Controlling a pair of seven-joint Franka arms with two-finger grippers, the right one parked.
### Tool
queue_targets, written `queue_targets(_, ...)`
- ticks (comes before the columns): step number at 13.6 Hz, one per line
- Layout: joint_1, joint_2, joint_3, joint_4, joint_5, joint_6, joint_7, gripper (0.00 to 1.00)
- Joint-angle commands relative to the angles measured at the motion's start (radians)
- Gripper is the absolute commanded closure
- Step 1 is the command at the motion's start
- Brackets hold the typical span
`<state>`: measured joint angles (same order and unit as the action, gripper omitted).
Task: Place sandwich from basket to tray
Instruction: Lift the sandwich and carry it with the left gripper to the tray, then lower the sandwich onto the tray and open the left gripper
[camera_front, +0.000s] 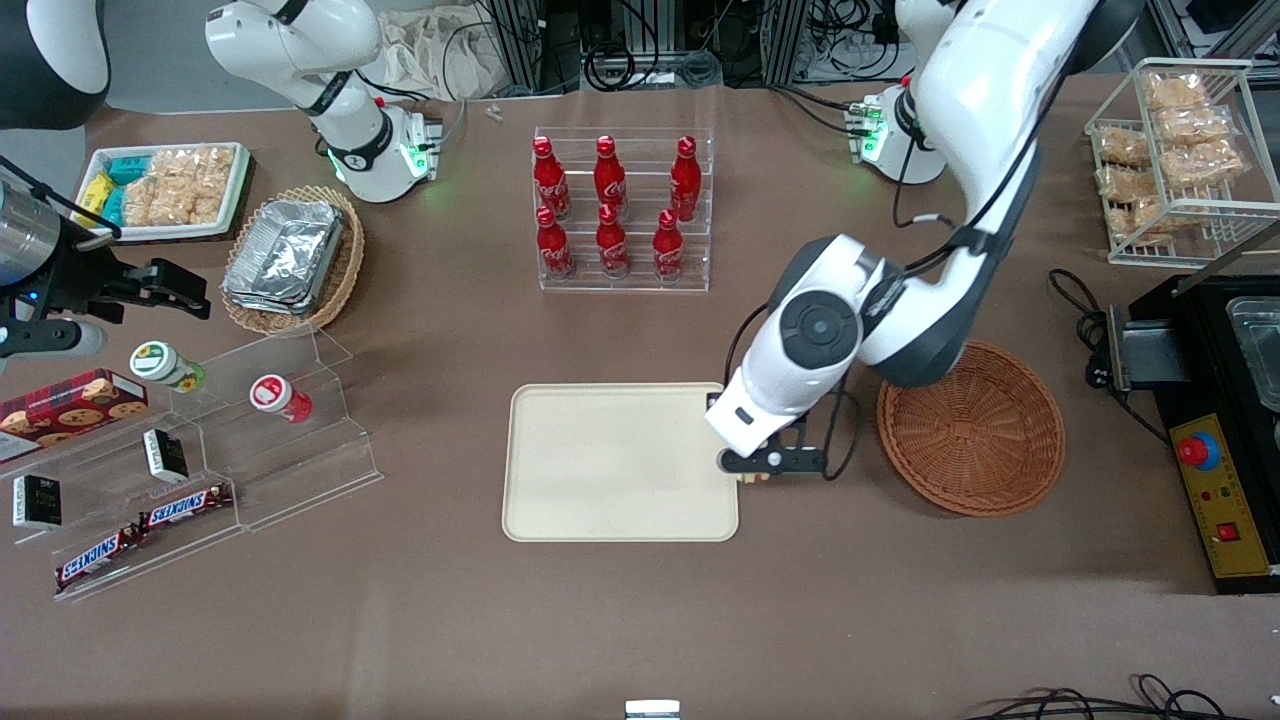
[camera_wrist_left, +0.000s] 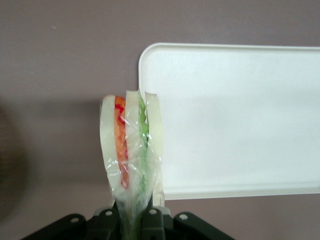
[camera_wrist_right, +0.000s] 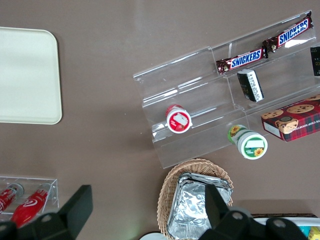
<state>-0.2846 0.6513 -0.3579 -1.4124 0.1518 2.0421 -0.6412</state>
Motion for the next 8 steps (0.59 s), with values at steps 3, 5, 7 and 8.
queue_targets(3, -0.044, 0.122, 0.005, 0.043, 0.071, 0.105, -0.055, 0.98)
queue_targets(5, -0.047, 0.148, 0.005, 0.041, 0.069, 0.144, -0.055, 0.98)
queue_targets(7, -0.056, 0.168, 0.005, 0.039, 0.071, 0.174, -0.054, 0.98)
queue_targets(8, -0.057, 0.175, 0.005, 0.039, 0.071, 0.185, -0.052, 0.98)
